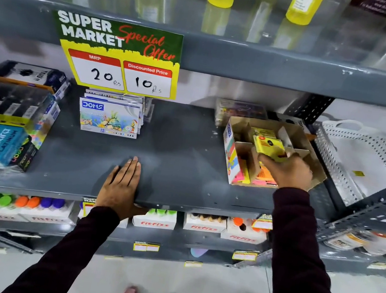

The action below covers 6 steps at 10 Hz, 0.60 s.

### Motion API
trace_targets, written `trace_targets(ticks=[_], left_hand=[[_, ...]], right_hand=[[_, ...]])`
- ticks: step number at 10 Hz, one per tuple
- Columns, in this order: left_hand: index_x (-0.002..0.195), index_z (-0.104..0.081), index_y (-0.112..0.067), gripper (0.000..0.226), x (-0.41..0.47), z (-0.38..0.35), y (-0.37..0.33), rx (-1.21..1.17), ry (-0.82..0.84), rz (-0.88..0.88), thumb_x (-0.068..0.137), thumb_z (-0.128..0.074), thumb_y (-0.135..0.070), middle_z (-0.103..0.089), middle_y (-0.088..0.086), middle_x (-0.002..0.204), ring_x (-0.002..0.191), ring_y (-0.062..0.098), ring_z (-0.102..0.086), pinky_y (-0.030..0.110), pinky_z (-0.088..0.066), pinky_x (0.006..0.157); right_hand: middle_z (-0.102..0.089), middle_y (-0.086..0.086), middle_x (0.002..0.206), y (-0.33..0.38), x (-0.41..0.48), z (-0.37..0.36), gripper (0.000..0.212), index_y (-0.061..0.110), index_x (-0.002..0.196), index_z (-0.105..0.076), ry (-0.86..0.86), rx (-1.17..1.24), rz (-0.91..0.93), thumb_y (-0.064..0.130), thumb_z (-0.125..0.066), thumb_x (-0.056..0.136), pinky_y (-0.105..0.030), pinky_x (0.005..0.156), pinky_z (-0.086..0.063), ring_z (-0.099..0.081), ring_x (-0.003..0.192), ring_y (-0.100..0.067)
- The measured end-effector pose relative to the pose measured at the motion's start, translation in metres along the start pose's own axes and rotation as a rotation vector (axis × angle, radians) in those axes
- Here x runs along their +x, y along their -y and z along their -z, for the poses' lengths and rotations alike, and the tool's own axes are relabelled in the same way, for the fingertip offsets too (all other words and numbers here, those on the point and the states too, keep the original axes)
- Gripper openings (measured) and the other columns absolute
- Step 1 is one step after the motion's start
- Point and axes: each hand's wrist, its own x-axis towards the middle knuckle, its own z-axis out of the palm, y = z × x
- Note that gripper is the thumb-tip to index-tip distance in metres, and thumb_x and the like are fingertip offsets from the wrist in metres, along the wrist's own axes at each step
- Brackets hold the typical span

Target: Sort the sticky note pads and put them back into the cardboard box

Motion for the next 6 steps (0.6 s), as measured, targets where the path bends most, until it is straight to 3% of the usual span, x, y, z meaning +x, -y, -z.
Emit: trace_targets(ticks=[1,2,4,5,6], left_hand=[[0.143,-0.019,-0.002,0.126,-0.001,0.0,0.0,0.006,0.002,0.002,0.051,-0.075,-0.067,-0.023,0.018,0.153,0.141,0.03,-0.024,0.047,-0.019,0.114],[0.142,-0.021,-0.001,0.126,-0.001,0.0,0.001,0.005,-0.003,0.0,0.05,-0.077,-0.065,-0.025,0.019,0.152,0.14,0.032,-0.026,0.048,-0.02,0.114],[0.143,-0.017,-0.003,0.125,-0.003,0.002,-0.001,0.012,-0.012,0.008,0.052,-0.075,-0.067,-0.02,0.017,0.155,0.143,0.029,-0.019,0.045,-0.015,0.116],[0.144,-0.013,-0.005,0.126,-0.003,0.003,0.002,0.013,0.022,0.013,0.054,-0.071,-0.07,-0.014,0.015,0.156,0.144,0.027,-0.013,0.043,-0.009,0.117],[0.145,-0.002,-0.005,0.132,0.005,0.009,0.0,-0.002,0.127,0.036,0.053,-0.067,-0.075,-0.002,0.015,0.158,0.145,0.026,-0.002,0.044,-0.003,0.117]], right_hand=[[-0.071,-0.028,0.105,-0.017,0.015,-0.004,0.068,-0.004,0.098,-0.066,0.066,-0.007,-0.074,0.058,-0.073,0.071,-0.041,0.086,-0.052,-0.066,0.102,-0.039],[-0.066,-0.025,0.118,-0.021,0.02,-0.024,0.066,0.0,0.117,-0.062,0.211,0.013,-0.068,0.057,-0.06,0.084,-0.041,0.095,-0.049,-0.062,0.112,-0.038],[-0.047,-0.029,0.14,-0.02,0.008,-0.043,0.055,-0.009,0.132,-0.046,0.211,-0.084,-0.067,0.036,-0.042,0.1,-0.044,0.107,-0.039,-0.044,0.131,-0.04],[-0.042,-0.03,0.142,-0.019,0.002,-0.044,0.053,-0.009,0.135,-0.042,0.164,-0.145,-0.057,0.031,-0.043,0.1,-0.046,0.109,-0.039,-0.04,0.133,-0.042],[-0.05,-0.03,0.134,0.0,-0.011,-0.038,0.046,-0.009,0.129,-0.048,0.114,-0.157,0.04,0.027,-0.041,0.1,-0.046,0.105,-0.039,-0.045,0.127,-0.043]])
